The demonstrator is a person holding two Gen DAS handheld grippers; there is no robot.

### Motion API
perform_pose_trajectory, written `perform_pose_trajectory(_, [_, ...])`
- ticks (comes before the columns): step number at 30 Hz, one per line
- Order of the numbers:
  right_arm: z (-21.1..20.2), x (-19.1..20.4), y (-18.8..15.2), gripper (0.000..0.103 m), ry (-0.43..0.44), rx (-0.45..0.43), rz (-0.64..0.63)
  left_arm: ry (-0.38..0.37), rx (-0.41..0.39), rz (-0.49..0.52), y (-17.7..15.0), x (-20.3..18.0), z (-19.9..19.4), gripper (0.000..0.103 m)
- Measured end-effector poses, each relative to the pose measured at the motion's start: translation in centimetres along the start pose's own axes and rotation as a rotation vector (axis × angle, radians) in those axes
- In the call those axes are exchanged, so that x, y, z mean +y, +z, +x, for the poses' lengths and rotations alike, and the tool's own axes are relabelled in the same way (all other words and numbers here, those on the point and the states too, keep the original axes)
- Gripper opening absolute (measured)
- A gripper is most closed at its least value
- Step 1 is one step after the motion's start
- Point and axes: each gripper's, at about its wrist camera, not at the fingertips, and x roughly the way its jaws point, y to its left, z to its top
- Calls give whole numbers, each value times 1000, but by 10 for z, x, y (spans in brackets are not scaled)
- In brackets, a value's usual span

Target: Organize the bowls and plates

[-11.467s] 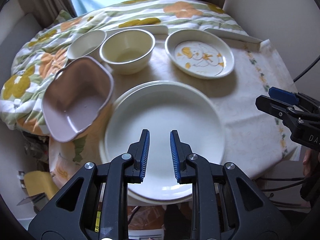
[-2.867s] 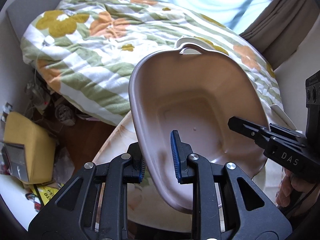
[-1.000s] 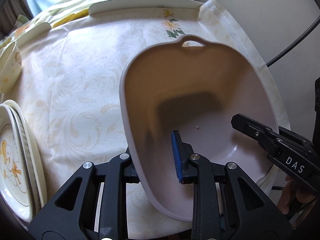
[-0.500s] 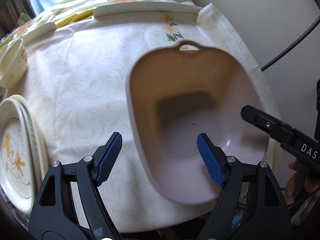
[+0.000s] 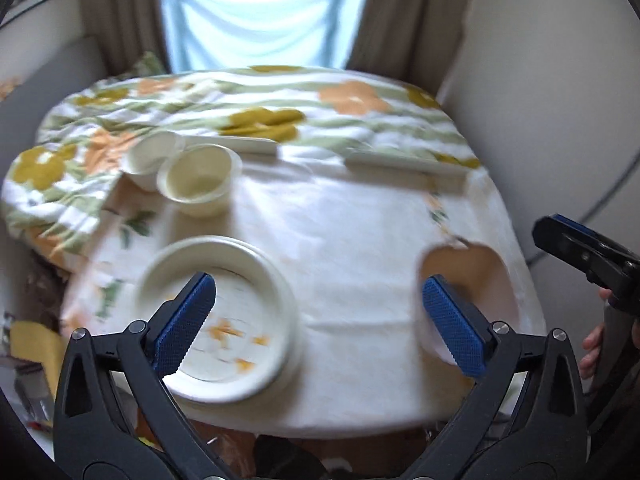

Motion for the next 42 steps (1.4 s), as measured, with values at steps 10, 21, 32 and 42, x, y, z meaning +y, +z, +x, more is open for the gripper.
perform_pose_trajectory(10, [98, 89, 63, 102, 47, 132, -105, 14, 45, -189, 59, 141, 24, 103])
perform_pose_trajectory(21, [257, 118, 88, 102, -15, 380, -16, -77, 264, -278, 96, 237, 148, 103])
perform_pose_trajectory(32, [330, 121, 70, 45, 27, 497, 92, -188, 400, -251, 95, 244, 231, 52])
perform_pose_trajectory(42, [337, 132, 67, 17, 23, 492, 73, -174, 390, -171, 98, 232, 236, 20])
